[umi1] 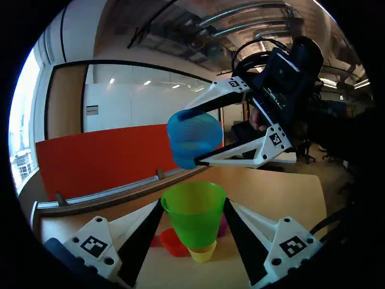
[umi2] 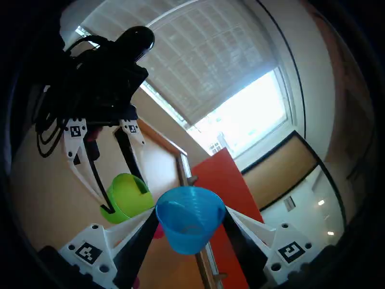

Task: Pour water

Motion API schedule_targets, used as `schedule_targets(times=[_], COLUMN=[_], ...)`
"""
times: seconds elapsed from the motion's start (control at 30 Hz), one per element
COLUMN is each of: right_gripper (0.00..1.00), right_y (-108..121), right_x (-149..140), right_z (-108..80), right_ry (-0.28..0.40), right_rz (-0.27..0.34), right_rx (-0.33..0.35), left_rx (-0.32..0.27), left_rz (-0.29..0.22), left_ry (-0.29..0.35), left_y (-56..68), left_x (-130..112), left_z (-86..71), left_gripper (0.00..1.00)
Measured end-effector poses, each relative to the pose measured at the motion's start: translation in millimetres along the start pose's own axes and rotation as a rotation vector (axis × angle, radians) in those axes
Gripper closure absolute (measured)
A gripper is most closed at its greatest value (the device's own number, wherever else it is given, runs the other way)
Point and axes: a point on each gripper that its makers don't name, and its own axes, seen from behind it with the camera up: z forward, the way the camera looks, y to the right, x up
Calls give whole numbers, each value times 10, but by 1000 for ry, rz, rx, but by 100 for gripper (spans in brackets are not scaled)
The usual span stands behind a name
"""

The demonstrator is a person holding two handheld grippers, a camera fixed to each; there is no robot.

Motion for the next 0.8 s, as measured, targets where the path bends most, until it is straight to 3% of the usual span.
schedule_targets(times=[0.8], right_gripper=[9], right_y=[55], right_x=[44], right_z=[78], right_ry=[-20], right_rz=[-106], right_rx=[-24], left_rx=[-11], left_rz=[10], left_ry=[6], left_y=[48], left_x=[50], left_z=[-6], left_gripper=[12])
